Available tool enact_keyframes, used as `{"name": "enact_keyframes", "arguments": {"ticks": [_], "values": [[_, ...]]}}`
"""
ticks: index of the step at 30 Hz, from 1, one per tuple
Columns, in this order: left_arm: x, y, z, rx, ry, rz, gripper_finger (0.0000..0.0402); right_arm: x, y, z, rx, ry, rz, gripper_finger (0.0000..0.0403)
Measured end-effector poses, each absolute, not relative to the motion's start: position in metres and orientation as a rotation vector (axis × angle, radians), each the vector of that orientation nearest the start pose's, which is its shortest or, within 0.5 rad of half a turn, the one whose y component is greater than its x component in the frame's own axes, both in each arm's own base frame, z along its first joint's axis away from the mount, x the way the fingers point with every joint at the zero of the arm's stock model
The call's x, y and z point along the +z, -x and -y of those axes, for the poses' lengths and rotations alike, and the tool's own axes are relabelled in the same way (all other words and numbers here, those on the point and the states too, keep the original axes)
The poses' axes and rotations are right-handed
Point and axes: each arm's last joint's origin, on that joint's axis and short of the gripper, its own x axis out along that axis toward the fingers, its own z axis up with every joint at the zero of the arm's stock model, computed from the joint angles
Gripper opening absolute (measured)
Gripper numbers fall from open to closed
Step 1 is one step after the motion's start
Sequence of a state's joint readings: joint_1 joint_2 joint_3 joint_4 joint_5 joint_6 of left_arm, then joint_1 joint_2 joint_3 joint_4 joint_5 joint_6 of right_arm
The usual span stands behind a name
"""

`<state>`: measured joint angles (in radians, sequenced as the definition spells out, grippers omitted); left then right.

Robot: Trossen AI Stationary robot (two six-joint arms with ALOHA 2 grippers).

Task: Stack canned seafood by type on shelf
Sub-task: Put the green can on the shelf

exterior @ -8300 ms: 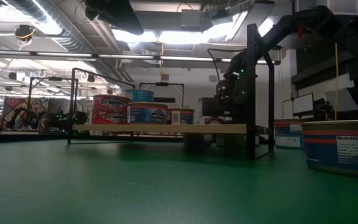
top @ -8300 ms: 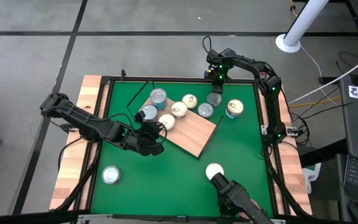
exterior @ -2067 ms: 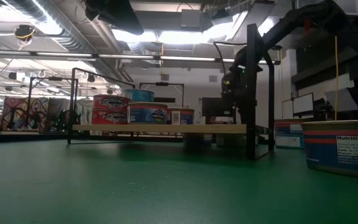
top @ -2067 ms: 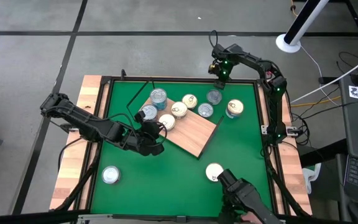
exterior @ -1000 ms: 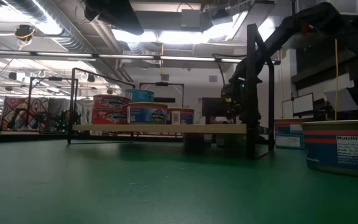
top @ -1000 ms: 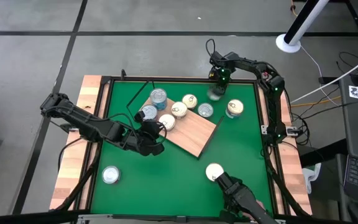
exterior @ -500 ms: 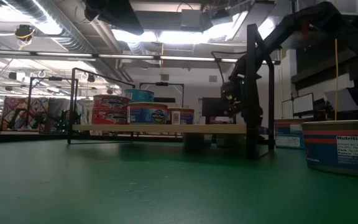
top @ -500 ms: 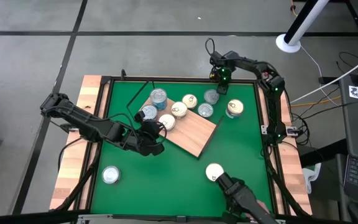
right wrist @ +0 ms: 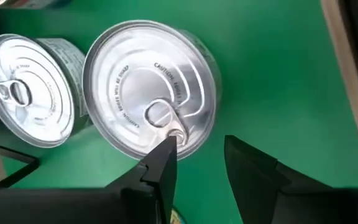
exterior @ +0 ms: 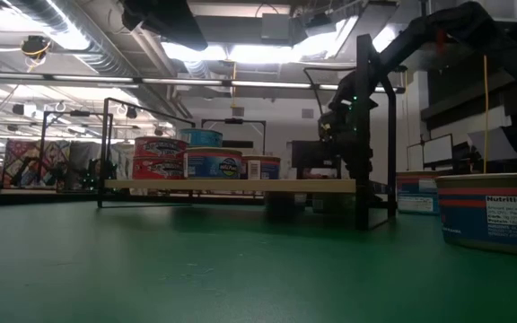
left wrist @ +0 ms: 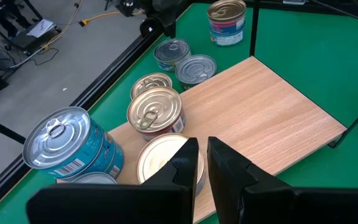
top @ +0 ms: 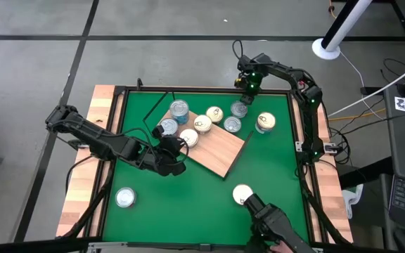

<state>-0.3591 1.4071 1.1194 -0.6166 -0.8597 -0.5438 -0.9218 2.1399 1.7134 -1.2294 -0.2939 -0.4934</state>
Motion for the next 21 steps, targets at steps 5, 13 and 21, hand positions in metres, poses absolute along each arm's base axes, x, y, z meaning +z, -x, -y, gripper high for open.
{"name": "enact_keyframes", "arguments": {"ticks": [5, 13, 21], "values": [[0.2838, -0.2722, 0.0787, 0.643, -0.012, -0.588, 0.0031, 0.1836, -0.2506, 0.3174, -0.139, -0.531, -1.398, 0.0133], [0.2839, -0.2722, 0.0787, 0.644, -0.010, -0.587, 0.0031, 0.1834, -0.2536, 0.3217, -0.180, -0.509, -1.366, 0.0133], [0.2839, -0.2722, 0.0788, 0.644, -0.009, -0.587, 0.0031, 0.1828, -0.2517, 0.3241, -0.240, -0.458, -1.419, 0.0133]]}}
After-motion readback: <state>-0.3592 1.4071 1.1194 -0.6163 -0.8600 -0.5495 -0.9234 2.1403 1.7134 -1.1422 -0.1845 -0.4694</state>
